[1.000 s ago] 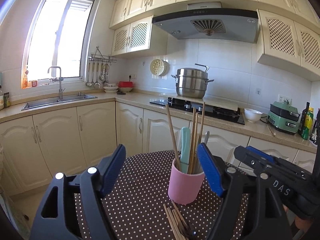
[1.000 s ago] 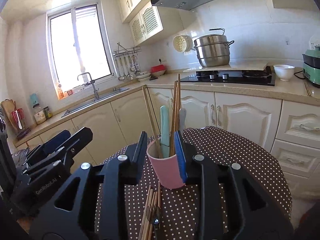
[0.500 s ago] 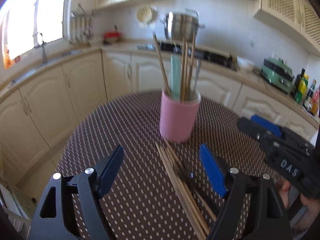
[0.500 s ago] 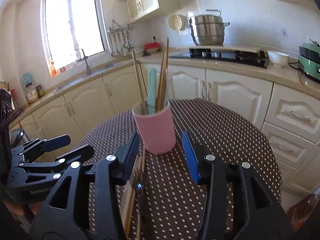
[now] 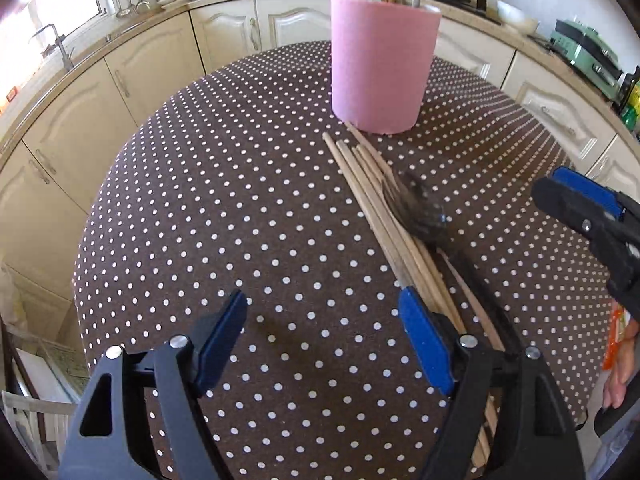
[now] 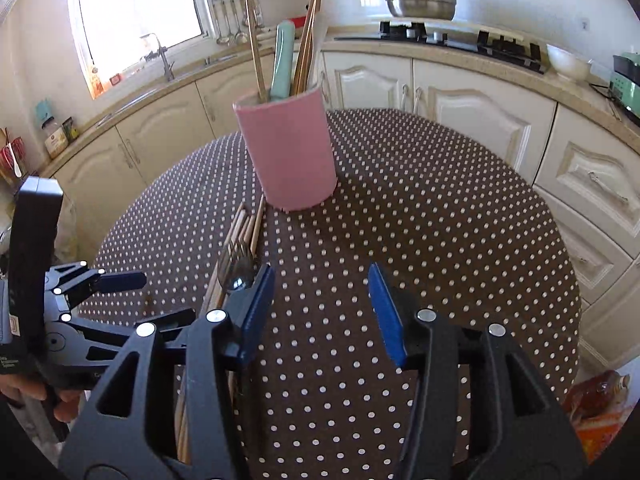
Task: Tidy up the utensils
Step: 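Move both grippers down over the remaining utensils beside the cup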
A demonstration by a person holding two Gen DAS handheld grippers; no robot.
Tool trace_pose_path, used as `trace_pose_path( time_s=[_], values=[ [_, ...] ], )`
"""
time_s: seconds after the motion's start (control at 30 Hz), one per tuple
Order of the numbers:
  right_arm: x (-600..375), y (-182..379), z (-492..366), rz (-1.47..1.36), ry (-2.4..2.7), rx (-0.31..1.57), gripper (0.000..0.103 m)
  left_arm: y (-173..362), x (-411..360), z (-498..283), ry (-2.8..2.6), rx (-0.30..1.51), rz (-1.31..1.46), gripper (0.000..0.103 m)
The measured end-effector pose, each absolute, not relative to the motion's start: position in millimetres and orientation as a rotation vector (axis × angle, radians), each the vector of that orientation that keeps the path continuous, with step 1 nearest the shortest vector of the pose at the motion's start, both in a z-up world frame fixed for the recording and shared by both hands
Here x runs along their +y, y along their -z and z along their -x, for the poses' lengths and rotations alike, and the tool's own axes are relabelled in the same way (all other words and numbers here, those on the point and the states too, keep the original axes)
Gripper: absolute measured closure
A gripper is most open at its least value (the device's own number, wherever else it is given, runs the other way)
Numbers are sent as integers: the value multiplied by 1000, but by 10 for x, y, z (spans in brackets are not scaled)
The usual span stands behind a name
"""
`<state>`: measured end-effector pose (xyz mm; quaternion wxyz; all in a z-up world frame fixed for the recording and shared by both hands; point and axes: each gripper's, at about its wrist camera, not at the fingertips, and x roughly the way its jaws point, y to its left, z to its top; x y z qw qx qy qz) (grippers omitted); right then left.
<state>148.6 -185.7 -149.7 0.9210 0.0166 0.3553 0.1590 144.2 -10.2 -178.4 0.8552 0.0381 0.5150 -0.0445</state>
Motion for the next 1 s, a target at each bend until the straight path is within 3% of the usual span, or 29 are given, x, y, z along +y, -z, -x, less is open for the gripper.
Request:
trace_pose_path(
  time_s=[0.8, 1.0],
  values=[
    [-1889, 1687, -1596, -50, -350, 775, 52, 1706, -319, -1733, 126, 1075, -6, 26],
    [-1935, 1720, -1630, -65, -350, 783, 52, 1746, -472, -1794, 126, 1074, -101, 26]
  ],
)
